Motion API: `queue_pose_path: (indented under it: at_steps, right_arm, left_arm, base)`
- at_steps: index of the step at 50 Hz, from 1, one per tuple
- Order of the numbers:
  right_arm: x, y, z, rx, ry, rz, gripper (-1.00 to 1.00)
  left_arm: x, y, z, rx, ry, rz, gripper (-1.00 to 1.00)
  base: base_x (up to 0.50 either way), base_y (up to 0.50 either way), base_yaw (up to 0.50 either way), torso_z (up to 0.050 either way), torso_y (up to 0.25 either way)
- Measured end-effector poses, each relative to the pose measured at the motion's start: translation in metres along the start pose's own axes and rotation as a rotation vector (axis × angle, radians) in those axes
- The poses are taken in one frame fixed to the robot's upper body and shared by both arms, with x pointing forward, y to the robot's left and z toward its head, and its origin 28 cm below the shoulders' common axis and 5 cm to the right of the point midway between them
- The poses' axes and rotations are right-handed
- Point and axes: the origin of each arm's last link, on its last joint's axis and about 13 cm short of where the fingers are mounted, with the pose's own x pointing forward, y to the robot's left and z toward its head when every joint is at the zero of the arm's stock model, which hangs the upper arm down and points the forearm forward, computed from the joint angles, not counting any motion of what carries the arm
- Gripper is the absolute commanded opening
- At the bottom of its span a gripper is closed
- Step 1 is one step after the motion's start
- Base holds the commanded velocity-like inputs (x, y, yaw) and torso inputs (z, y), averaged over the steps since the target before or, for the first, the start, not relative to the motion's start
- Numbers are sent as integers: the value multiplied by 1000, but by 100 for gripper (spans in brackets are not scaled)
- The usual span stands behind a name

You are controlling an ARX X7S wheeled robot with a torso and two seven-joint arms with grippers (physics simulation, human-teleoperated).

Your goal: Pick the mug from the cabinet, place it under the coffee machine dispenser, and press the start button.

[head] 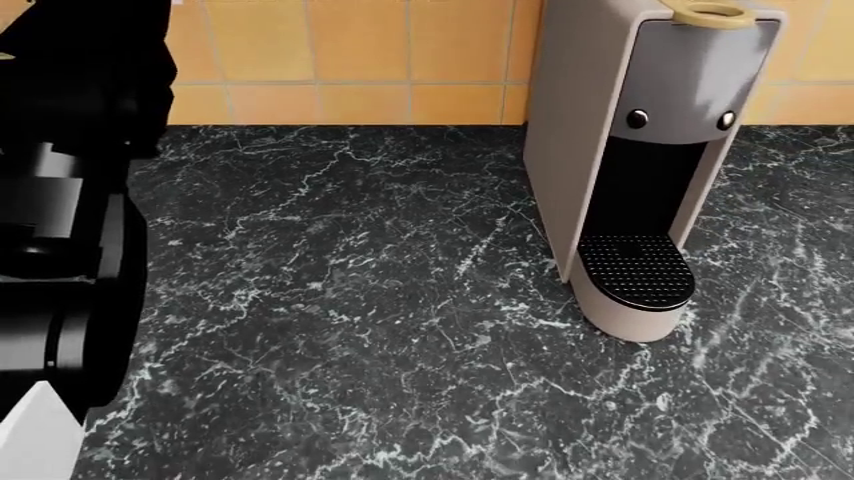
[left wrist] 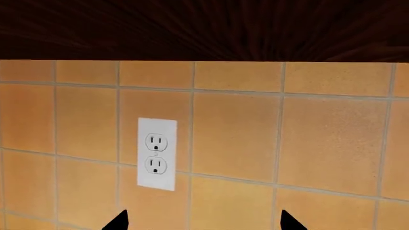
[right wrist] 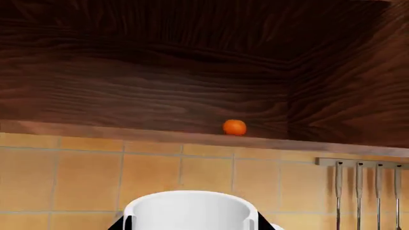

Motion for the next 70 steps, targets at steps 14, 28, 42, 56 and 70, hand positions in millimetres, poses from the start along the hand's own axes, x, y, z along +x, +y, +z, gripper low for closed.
queue_pose_path:
  at_steps: [14, 28, 42, 56, 70]
  right_arm:
    - [-42, -17, -34, -29, 79, -27, -100]
    - [-72, -21, -69, -17, 171, -1, -100]
    - [-98, -16, -96, 15, 235, 41, -100]
    - [-115, -10, -113, 42, 286, 80, -100]
    - [-122, -1, -128, 71, 350, 144, -100]
  left_arm:
    - [1, 0, -5, -1, 10, 1, 100]
    - [1, 1, -10, 0, 18, 7, 100]
    - [1, -1, -13, 4, 22, 5, 100]
    - [1, -2, -13, 5, 22, 3, 100]
    - [1, -3, -15, 5, 24, 3, 100]
  base:
    - [0, 0, 0, 0, 0]
    - [0, 0, 0, 0, 0]
    - [0, 0, 0, 0, 0]
    - [0, 0, 0, 0, 0]
    - [0, 0, 0, 0, 0]
